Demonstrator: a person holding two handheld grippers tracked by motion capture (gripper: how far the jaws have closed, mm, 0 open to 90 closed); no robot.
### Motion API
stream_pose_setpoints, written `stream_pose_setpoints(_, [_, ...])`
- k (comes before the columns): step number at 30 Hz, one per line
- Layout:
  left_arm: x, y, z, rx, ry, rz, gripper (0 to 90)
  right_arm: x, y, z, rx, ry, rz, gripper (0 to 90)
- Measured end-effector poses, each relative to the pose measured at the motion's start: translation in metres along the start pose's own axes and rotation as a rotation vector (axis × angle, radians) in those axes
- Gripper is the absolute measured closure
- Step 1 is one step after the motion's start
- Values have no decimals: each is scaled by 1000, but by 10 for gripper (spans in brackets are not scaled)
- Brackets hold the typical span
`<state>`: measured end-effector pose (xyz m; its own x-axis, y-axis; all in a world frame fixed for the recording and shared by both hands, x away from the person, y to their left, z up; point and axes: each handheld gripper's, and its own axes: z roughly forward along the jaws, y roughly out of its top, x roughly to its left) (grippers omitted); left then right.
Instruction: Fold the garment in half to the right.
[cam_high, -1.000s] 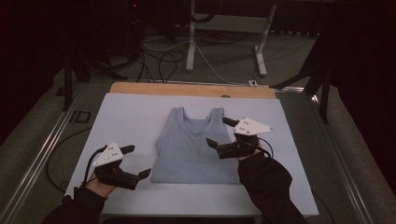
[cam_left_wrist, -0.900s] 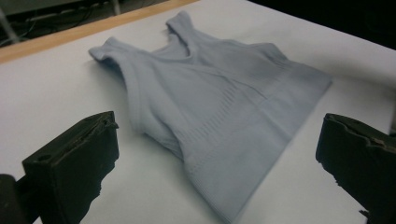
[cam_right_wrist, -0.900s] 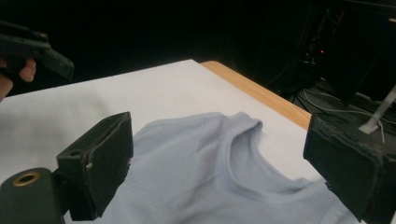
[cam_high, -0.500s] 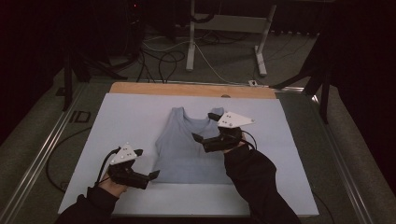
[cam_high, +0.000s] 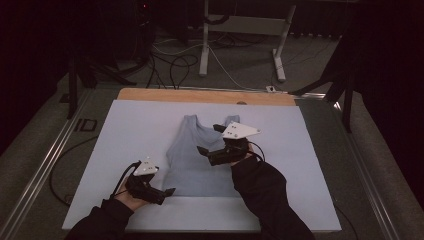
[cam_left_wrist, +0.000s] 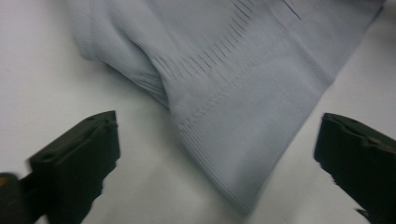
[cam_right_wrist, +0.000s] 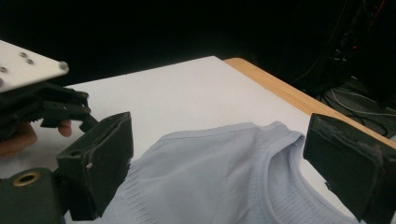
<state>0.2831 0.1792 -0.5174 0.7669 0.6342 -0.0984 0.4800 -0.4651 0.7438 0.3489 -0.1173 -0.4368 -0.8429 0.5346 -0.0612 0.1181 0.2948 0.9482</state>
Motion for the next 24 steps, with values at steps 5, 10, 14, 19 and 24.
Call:
stream_pose_setpoints(5, [3, 0, 8, 42, -10, -16, 61, 0, -2, 2, 4, 5, -3, 85])
stream_pose_setpoints(10, [5, 0, 13, 79, -18, -31, 123, 0, -3, 4, 6, 8, 2, 86])
stream_pose_setpoints(14, [3, 1, 17, 98, -24, -25, 152, 1, -4, 5, 9, 10, -3, 86])
stream_pose_setpoints(19, [4, 4, 20, 113, -44, -42, 187, 3, -5, 6, 8, 16, -7, 86])
stream_pose_setpoints(24, [5, 6, 20, 113, -89, -73, 261, 4, -3, 5, 5, 17, -5, 86])
